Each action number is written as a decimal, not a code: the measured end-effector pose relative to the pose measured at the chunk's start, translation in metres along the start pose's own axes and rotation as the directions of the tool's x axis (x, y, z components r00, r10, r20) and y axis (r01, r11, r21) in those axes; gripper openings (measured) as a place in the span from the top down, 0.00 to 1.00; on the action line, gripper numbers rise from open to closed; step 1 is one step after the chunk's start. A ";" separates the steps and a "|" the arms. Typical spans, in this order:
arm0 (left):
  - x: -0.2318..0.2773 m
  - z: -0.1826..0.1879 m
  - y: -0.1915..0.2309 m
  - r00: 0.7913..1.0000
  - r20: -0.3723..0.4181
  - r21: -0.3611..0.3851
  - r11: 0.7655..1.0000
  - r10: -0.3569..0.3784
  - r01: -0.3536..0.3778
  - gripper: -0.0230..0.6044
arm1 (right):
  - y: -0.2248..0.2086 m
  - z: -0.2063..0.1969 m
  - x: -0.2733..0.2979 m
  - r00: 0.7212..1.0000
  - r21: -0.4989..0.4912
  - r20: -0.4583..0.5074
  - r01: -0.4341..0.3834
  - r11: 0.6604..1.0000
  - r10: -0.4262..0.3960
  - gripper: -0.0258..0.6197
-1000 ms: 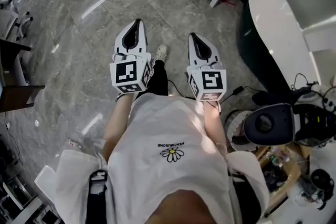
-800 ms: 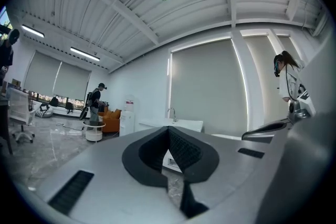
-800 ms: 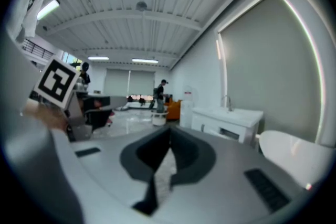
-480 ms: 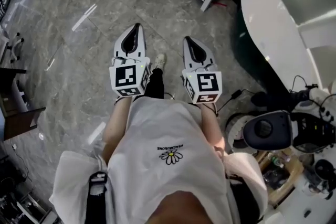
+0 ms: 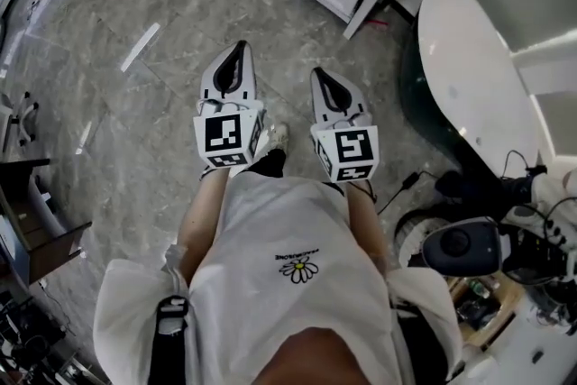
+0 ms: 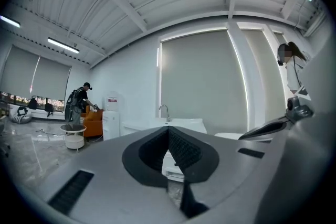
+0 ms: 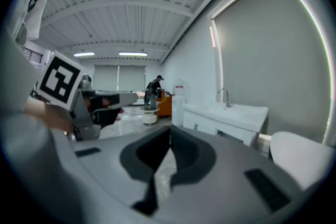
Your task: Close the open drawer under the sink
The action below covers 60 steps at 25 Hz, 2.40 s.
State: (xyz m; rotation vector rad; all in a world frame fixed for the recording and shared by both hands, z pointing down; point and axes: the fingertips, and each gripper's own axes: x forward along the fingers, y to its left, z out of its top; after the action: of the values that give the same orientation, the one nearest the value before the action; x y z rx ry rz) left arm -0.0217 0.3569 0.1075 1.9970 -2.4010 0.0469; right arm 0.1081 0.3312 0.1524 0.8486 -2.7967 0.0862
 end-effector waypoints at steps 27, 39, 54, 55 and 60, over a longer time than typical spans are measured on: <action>0.161 -0.003 0.063 1.000 0.028 -0.079 0.997 0.014 -0.012 0.93 | -0.069 0.020 0.159 0.997 0.051 -0.073 -0.014 0.999 0.018 0.91; 0.271 0.004 0.028 0.998 -0.002 -0.028 0.998 -0.055 0.055 0.93 | -0.172 0.027 0.201 0.997 0.140 -0.042 0.075 0.987 -0.070 0.91; 0.359 0.004 -0.033 0.962 0.009 0.051 0.961 -0.273 0.273 0.93 | -0.271 0.015 0.189 0.919 0.213 -0.057 0.394 0.894 -0.391 0.91; 0.360 0.002 -0.037 0.954 0.001 0.061 0.953 -0.298 0.298 0.93 | -0.272 0.018 0.187 0.905 0.211 -0.048 0.423 0.881 -0.423 0.91; 0.378 0.001 -0.043 0.921 0.006 0.078 0.918 -0.390 0.388 0.93 | -0.280 0.030 0.187 0.845 0.213 -0.033 0.528 0.822 -0.534 0.91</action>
State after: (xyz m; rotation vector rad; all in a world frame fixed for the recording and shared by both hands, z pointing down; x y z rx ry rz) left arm -0.0485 -0.0229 0.1197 2.4804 -1.9907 0.1109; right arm 0.1068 -0.0068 0.1626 1.6628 -2.4885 0.2884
